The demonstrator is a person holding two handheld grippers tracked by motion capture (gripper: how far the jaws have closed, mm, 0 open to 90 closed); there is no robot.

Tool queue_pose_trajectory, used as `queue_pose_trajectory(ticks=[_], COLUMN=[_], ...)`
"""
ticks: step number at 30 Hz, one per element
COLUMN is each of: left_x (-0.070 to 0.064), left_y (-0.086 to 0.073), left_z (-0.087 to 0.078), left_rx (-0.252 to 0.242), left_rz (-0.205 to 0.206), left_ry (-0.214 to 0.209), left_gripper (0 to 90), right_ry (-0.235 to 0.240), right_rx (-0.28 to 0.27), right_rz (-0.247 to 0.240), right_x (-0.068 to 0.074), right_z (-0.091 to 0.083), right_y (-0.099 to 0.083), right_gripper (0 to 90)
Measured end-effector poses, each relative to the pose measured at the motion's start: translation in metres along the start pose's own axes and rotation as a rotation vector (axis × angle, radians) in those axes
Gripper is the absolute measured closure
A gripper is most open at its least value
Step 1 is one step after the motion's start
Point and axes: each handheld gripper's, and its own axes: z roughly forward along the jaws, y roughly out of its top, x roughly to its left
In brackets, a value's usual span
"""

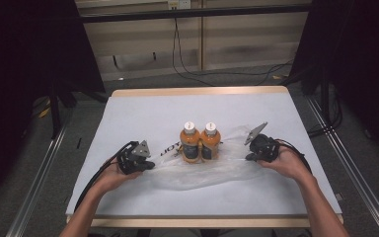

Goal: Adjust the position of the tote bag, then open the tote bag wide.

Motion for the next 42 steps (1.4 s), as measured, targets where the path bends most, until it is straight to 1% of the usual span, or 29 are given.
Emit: queue_pose_trajectory(ticks=[2, 3, 4, 5, 6, 7, 8, 9, 10, 12, 13, 15, 16, 18, 20, 21, 22, 24, 25, 28, 29, 31, 33, 34, 36, 37, 39, 41, 42], left_x=[0.001, 0.003, 0.004, 0.005, 0.006, 0.007, 0.007, 0.007, 0.008, 0.009, 0.01, 0.015, 0.017, 0.021, 0.024, 0.025, 0.026, 0.028, 0.029, 0.029, 0.028, 0.028, 0.028, 0.027, 0.026, 0.027, 0.03, 0.033, 0.034], left_y=[0.001, 0.001, 0.001, 0.001, 0.001, 0.001, 0.001, 0.001, 0.001, 0.001, 0.001, 0.0, 0.0, -0.002, -0.002, -0.003, -0.004, -0.005, -0.006, -0.007, -0.007, -0.007, -0.006, -0.006, -0.005, -0.006, -0.01, -0.011, -0.013], left_z=[0.001, 0.001, 0.001, 0.001, 0.001, 0.001, 0.001, 0.002, 0.001, 0.002, 0.002, 0.003, 0.003, 0.003, 0.003, 0.003, 0.003, 0.002, 0.002, 0.001, 0.001, 0.001, 0.001, 0.002, 0.002, 0.002, 0.001, 0.001, 0.001], left_rx=[0.005, 0.006, 0.013, 0.022, 0.016, 0.017, 0.016, 0.017, 0.019, 0.022, 0.018, 0.011, 0.01, 0.008, 0.014, 0.021, 0.014, 0.013, 0.007, 0.011, 0.013, 0.014, 0.02, 0.022, 0.021, 0.018, -0.011, -0.023, -0.036], left_rz=[0.006, 0.008, 0.005, 0.009, 0.002, 0.001, 0.001, 0.003, 0.003, 0.009, 0.001, -0.015, -0.022, -0.033, -0.037, -0.04, -0.049, -0.05, -0.061, -0.061, -0.059, -0.059, -0.057, -0.054, -0.055, -0.067, -0.1, -0.112, -0.13], left_ry=[0.021, 0.023, 0.022, 0.039, 0.032, 0.033, 0.043, 0.042, 0.038, 0.055, 0.065, 0.071, 0.081, 0.081, 0.105, 0.102, 0.1, 0.092, 0.09, 0.101, 0.104, 0.101, 0.106, 0.11, 0.122, 0.113, 0.095, 0.083, 0.072], left_gripper=[90.0, 90.0, 90.0, 90.0, 90.0, 90.0, 90.0, 90.0, 90.0, 90.0, 90.0, 90.0, 90.0, 90.0, 90.0, 90.0, 90.0, 90.0, 90.0, 90.0, 90.0, 90.0, 90.0, 90.0, 90.0, 90.0, 90.0, 90.0, 90.0], right_ry=[0.002, -0.023, -0.036, -0.041, -0.061, -0.071, -0.071, -0.087, -0.101, -0.109, -0.123, -0.143, -0.15, -0.163, -0.152, -0.143, -0.138, -0.141, -0.141, -0.127, -0.127, -0.121, -0.109, -0.108, -0.117, -0.123, -0.122, -0.114, -0.113], right_rx=[-0.012, -0.009, -0.009, -0.014, -0.006, 0.003, 0.002, -0.002, 0.008, 0.008, 0.013, 0.004, -0.002, -0.026, -0.034, -0.047, -0.051, -0.033, -0.039, -0.053, -0.046, -0.056, -0.071, -0.072, -0.067, -0.067, -0.072, -0.081, -0.085], right_rz=[0.004, 0.012, 0.01, 0.008, 0.013, 0.002, 0.011, 0.003, 0.01, 0.009, 0.003, 0.012, 0.008, 0.01, 0.016, 0.028, 0.024, 0.011, 0.013, 0.029, 0.051, 0.049, 0.07, 0.062, 0.069, 0.067, 0.07, 0.08, 0.08], right_x=[-0.004, -0.005, -0.007, -0.009, -0.01, -0.011, -0.012, -0.015, -0.015, -0.015, -0.016, -0.017, -0.018, -0.019, -0.019, -0.02, -0.019, -0.017, -0.016, -0.019, -0.019, -0.021, -0.023, -0.025, -0.024, -0.024, -0.024, -0.024, -0.024], right_z=[0.0, 0.0, 0.0, 0.0, -0.001, -0.002, -0.002, -0.002, -0.002, -0.002, -0.001, 0.0, 0.001, 0.003, 0.003, 0.004, 0.005, 0.004, 0.005, 0.004, 0.002, 0.001, 0.001, 0.001, 0.0, 0.0, 0.0, 0.001, 0.001], right_y=[-0.002, -0.002, -0.004, -0.005, -0.006, -0.007, -0.008, -0.009, -0.009, -0.009, -0.009, -0.008, -0.008, -0.007, -0.007, -0.006, -0.006, -0.004, -0.003, -0.006, -0.008, -0.011, -0.014, -0.015, -0.016, -0.017, -0.017, -0.016, -0.016], right_gripper=[90.0, 90.0, 90.0, 90.0, 90.0, 90.0, 90.0, 90.0, 90.0, 90.0, 90.0, 90.0, 90.0, 90.0, 90.0, 90.0, 90.0, 90.0, 90.0, 90.0, 90.0, 90.0, 90.0, 90.0, 90.0, 90.0, 90.0, 90.0, 90.0])
